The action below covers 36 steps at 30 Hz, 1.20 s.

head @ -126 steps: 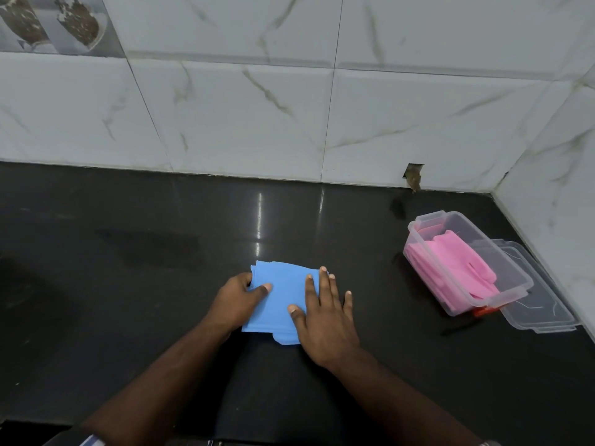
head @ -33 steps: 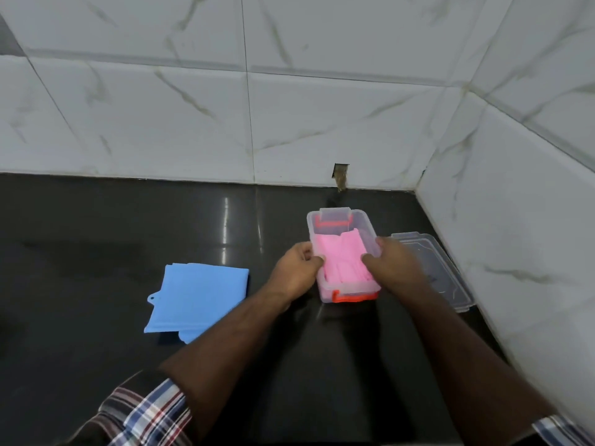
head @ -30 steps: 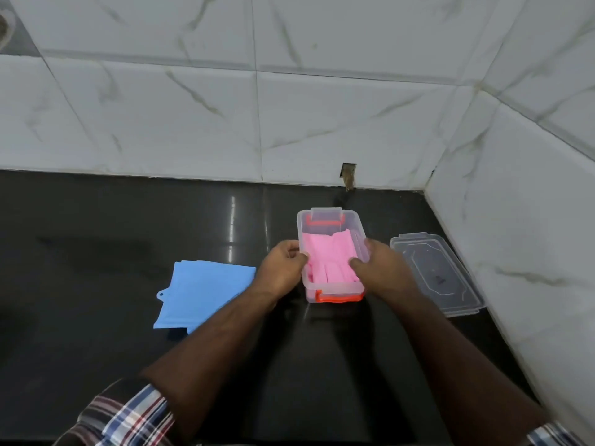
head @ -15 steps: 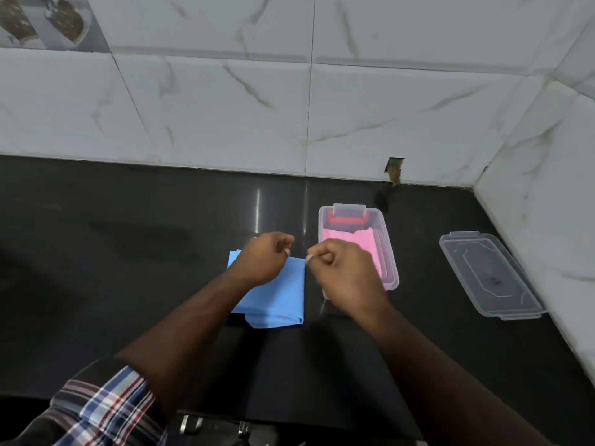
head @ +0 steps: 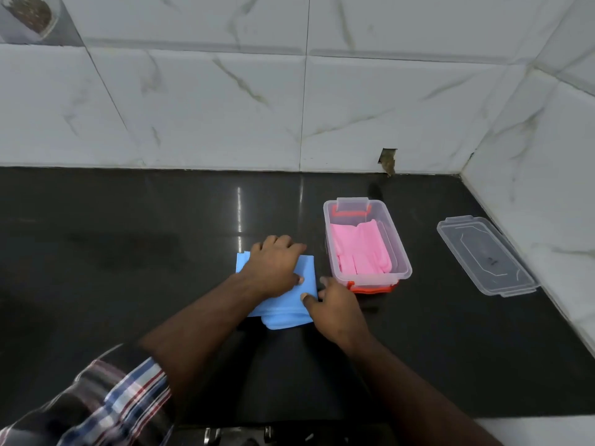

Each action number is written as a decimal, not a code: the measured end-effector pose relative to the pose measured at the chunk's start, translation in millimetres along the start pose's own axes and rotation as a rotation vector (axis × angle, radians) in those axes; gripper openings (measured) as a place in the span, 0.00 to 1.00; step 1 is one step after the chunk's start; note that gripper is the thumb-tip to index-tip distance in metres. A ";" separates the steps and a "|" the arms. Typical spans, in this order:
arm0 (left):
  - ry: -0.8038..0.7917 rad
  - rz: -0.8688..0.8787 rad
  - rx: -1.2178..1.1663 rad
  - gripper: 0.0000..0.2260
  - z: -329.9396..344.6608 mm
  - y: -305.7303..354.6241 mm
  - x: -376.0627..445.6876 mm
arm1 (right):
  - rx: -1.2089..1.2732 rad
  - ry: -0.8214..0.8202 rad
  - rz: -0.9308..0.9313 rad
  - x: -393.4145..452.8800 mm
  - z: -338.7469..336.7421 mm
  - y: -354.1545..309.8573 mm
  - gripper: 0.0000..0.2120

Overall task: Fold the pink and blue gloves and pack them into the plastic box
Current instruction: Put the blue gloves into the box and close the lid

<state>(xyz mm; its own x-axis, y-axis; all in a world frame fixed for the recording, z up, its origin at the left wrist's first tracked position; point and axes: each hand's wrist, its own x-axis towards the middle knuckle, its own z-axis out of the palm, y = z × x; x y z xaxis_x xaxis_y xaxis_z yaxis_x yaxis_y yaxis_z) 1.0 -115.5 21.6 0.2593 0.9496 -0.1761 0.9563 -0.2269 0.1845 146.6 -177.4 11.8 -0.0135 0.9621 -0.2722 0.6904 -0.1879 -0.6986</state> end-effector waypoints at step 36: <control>-0.067 -0.271 -2.059 0.24 -87.7 -13.3 -41.9 | 1.186 -0.664 -0.143 44.5 -102.8 -59.6 0.29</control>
<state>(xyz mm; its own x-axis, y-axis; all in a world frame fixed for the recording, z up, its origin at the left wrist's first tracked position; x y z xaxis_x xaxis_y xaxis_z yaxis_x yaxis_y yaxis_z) -34.4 -133.3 111.3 0.2186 0.8917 -0.3963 -0.5374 0.4490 0.7138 179.2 -103.1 109.4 -0.6051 0.7758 -0.1791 -0.3714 -0.4739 -0.7984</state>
